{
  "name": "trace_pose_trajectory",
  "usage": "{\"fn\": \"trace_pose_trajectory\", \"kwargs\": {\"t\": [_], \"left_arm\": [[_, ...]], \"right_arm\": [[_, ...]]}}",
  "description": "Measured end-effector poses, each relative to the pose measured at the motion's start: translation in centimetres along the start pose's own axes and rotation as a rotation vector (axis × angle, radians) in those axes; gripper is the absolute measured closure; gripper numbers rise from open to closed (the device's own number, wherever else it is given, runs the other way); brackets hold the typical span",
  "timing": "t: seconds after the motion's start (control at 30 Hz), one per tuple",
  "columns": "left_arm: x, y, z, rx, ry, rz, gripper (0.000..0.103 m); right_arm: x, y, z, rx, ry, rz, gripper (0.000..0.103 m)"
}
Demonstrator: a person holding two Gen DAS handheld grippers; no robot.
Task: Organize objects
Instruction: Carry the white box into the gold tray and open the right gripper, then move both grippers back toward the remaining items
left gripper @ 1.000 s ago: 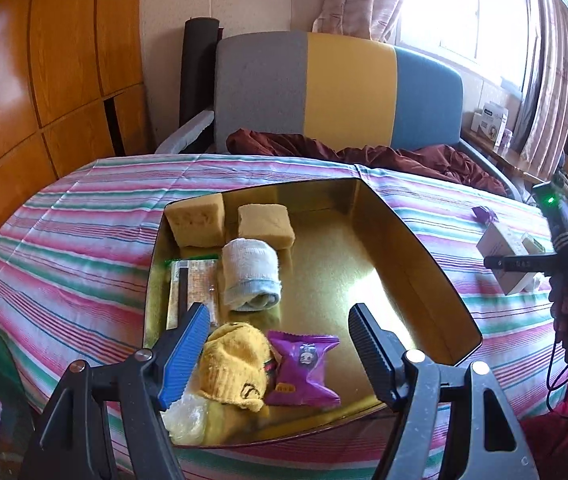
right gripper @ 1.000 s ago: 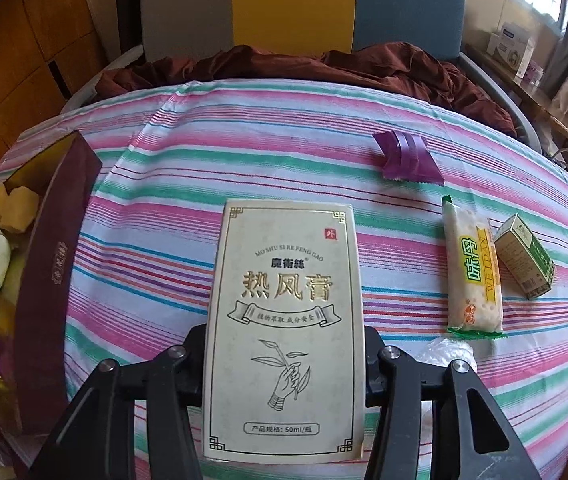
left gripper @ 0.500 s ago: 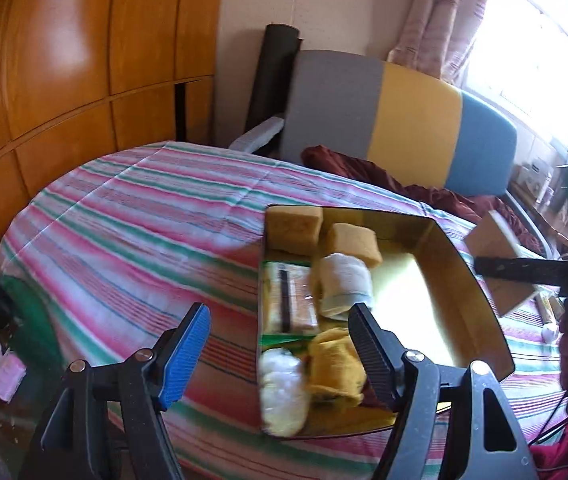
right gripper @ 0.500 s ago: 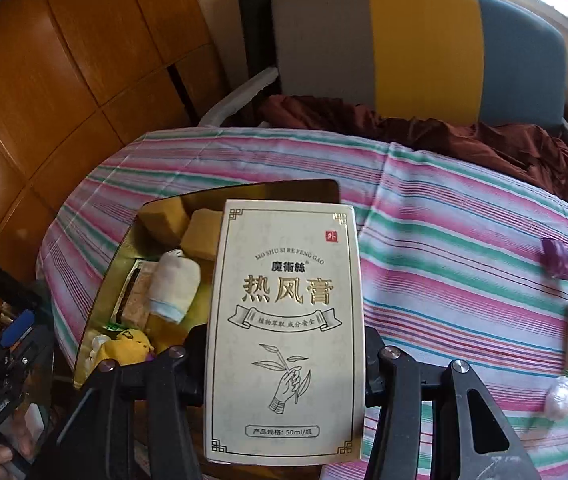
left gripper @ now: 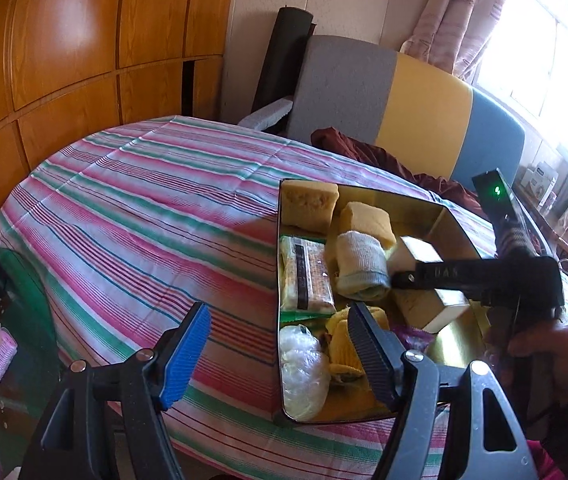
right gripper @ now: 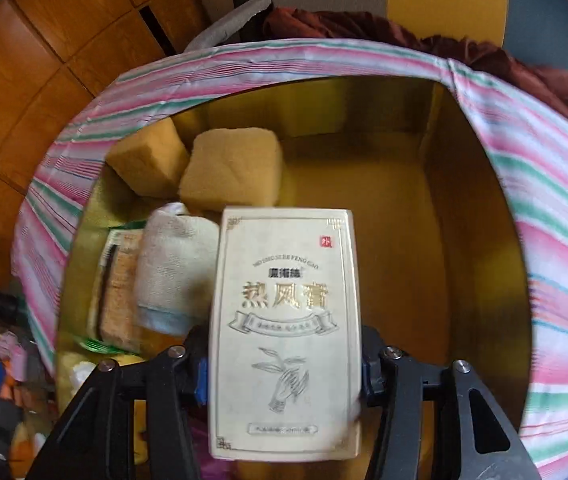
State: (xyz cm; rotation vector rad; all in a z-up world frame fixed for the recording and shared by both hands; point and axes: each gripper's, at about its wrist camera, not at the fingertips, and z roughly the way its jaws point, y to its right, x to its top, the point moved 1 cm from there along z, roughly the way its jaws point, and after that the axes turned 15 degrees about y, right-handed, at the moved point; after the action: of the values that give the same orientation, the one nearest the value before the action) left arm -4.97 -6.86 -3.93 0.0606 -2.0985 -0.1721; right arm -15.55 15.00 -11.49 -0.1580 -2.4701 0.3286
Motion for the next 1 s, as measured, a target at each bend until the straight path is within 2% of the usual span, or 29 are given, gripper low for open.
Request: {"fn": "trace_pose_trajectory", "kwargs": {"t": [0.07, 0.33, 0.47, 0.63, 0.73, 1.0], "left_arm": [[-0.2, 0.1, 0.1, -0.003, -0.005, 0.003, 0.031], [-0.5, 0.5, 0.4, 0.0, -0.012, 0.013, 0.031], [-0.6, 1.1, 0.1, -0.007, -0.009, 0.03, 0.031], [-0.4, 2.0, -0.6, -0.013, 0.009, 0.056, 0.031], [-0.4, 2.4, -0.9, -0.018, 0.017, 0.065, 0.031], [-0.3, 3.6, -1.7, -0.039, 0.035, 0.099, 0.031]], "right_arm": [[-0.2, -0.1, 0.0, 0.048, 0.005, 0.035, 0.037], [-1.4, 0.9, -2.4, 0.126, 0.046, 0.114, 0.032], [-2.1, 0.2, -2.5, 0.222, 0.028, 0.116, 0.031], [-2.3, -0.3, -3.6, 0.192, 0.067, 0.055, 0.031], [-2.3, -0.4, -5.4, 0.172, 0.116, 0.016, 0.023], [-2.0, 0.5, -9.4, 0.111, 0.225, -0.094, 0.017]]}}
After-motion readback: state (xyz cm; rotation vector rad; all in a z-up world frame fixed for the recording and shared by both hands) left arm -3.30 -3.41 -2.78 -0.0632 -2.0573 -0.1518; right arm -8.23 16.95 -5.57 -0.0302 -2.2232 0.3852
